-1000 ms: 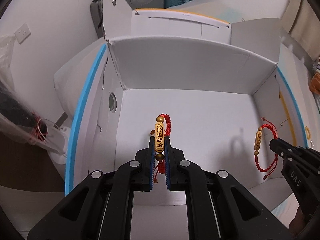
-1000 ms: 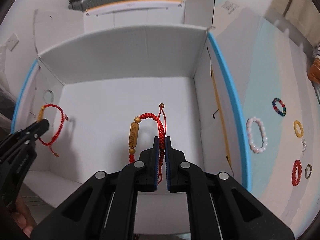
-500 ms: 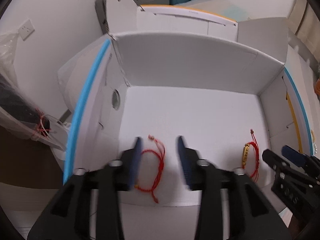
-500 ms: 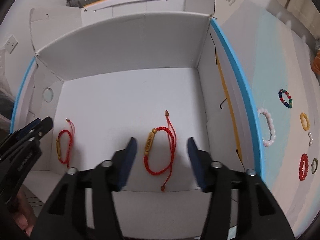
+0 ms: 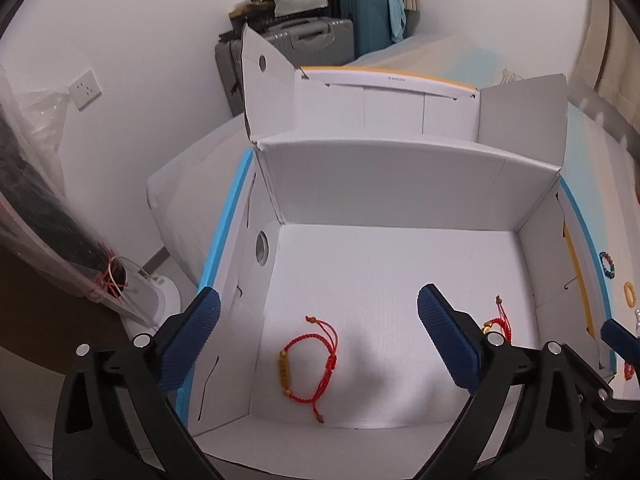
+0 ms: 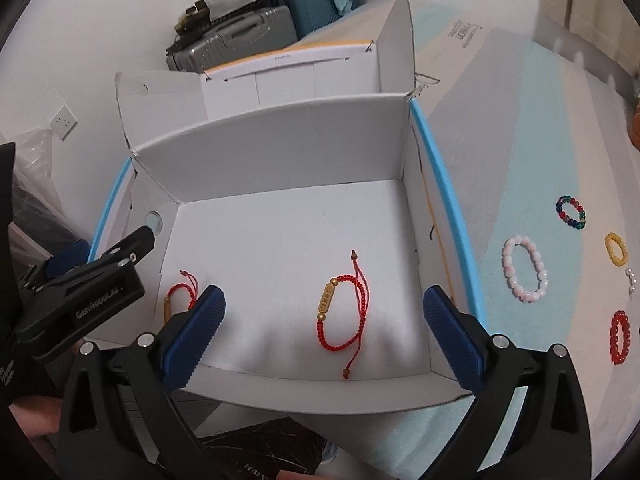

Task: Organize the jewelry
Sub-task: 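Move both open tools back over the remaining bracelets on the bed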

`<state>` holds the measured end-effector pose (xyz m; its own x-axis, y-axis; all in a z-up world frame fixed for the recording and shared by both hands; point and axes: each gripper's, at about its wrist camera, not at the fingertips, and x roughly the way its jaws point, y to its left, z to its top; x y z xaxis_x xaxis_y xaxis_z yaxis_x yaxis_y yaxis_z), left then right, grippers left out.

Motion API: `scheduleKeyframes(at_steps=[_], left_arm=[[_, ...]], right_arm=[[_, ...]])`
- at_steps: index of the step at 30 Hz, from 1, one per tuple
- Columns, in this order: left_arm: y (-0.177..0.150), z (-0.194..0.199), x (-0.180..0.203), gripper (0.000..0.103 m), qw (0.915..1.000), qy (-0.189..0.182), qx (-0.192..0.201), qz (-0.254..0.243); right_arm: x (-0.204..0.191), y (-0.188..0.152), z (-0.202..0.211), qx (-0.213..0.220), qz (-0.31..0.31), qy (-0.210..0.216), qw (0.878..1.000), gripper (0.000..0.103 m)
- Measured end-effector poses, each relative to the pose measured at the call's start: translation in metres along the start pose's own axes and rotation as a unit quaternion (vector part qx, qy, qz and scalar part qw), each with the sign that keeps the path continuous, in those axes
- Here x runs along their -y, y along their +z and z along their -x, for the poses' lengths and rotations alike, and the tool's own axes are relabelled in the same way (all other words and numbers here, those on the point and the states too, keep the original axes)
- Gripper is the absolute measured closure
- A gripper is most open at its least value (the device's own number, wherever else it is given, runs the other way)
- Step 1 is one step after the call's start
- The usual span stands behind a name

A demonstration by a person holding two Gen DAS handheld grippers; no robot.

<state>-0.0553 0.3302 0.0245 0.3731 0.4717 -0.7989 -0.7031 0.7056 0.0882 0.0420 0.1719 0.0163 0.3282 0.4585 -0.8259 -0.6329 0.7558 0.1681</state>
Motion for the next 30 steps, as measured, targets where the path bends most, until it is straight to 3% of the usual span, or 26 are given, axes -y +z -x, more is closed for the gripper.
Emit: scheduleKeyframes(at_steps=[13,24,30], left_arm=[[0.003,0.023,0.029,0.006,0.9992,-0.022,0.022,-0.023],[-0.001,0.057,0.097,0.006,0.9927,-0.052,0.072,-0.082],[-0.007,0.071,0.138,0.006,0.9863,-0.099,0.078,-0.106]], right_arm=[[0.026,-0.007,0.054,0.068,0.019,-0.057,0.996,0.008],[0.098,-0.025,0.100,0.098,-0.021,-0.114,0.988,0.008],[0.144,-0.036,0.118,0.107,-0.049,-0.149,0.982,0.008]])
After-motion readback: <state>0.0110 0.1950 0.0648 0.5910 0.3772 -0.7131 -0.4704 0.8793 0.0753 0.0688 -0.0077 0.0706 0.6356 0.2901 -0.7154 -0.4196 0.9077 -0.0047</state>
